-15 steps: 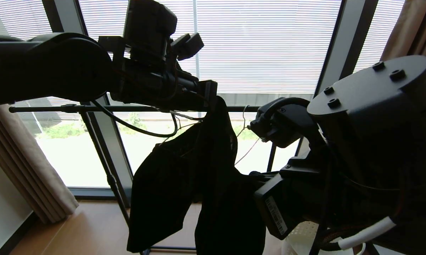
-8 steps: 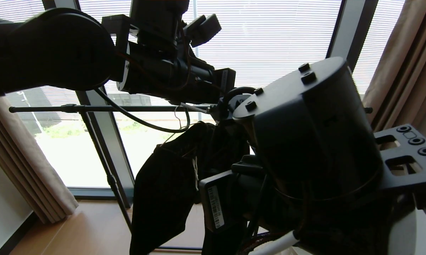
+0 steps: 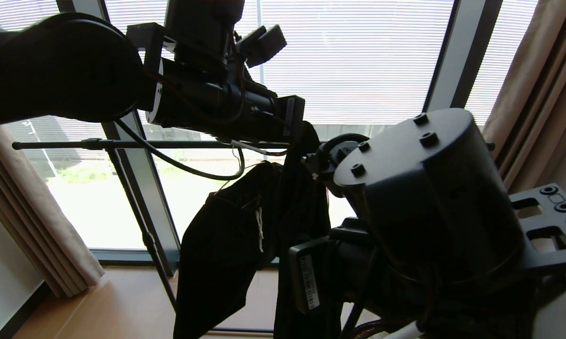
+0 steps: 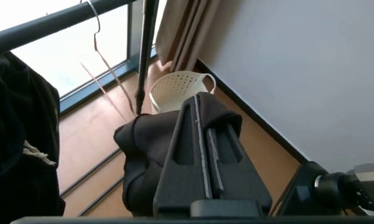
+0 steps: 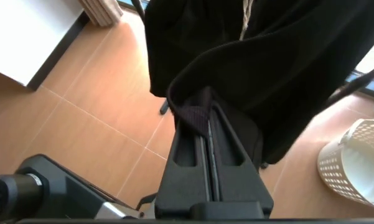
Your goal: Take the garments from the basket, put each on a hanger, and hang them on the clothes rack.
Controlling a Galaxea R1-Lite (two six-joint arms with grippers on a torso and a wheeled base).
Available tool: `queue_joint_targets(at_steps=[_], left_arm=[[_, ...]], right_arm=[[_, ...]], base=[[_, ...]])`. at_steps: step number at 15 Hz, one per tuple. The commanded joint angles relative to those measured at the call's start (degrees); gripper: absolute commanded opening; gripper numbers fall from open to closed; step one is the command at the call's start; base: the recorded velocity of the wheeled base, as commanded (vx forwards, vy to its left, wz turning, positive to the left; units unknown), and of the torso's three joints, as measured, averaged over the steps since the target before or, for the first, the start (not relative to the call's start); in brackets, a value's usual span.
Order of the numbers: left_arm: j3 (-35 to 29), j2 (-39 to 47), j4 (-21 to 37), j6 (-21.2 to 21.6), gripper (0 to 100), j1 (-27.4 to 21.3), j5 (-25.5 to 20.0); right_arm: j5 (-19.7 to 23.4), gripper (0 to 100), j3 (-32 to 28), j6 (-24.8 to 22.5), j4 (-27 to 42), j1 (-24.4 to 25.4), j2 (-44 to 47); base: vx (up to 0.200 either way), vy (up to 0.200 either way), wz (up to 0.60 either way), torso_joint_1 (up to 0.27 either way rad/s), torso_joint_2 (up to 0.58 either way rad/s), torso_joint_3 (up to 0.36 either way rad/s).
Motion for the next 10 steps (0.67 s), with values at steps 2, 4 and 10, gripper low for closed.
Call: queue_joint_targets(at_steps=[2,4,10], left_arm=[[3.3,-3.8,0.2,0.6,0,3.1,0.0],[4.3,-5.8,1.6,1.7,0,3.5,0.0],[11.2,-8.6,5.4,2.3,0,2.7,0.0]], right_arm=[[-0.2,0,10.1,-2.8,0.1,-8.2,-10.4],[-0.3,0,11.1,-4.3,0.0,-12.5,-11.4],[-0.6,0,8.9,-8.9,-11.1,-22.6,-4.1]], base=[[0.0,0.0,0.0,0.0,0.0,0.0],[0.0,0.0,0.0,0.0,0.0,0.0],[0.0,0.0,0.0,0.0,0.0,0.0]])
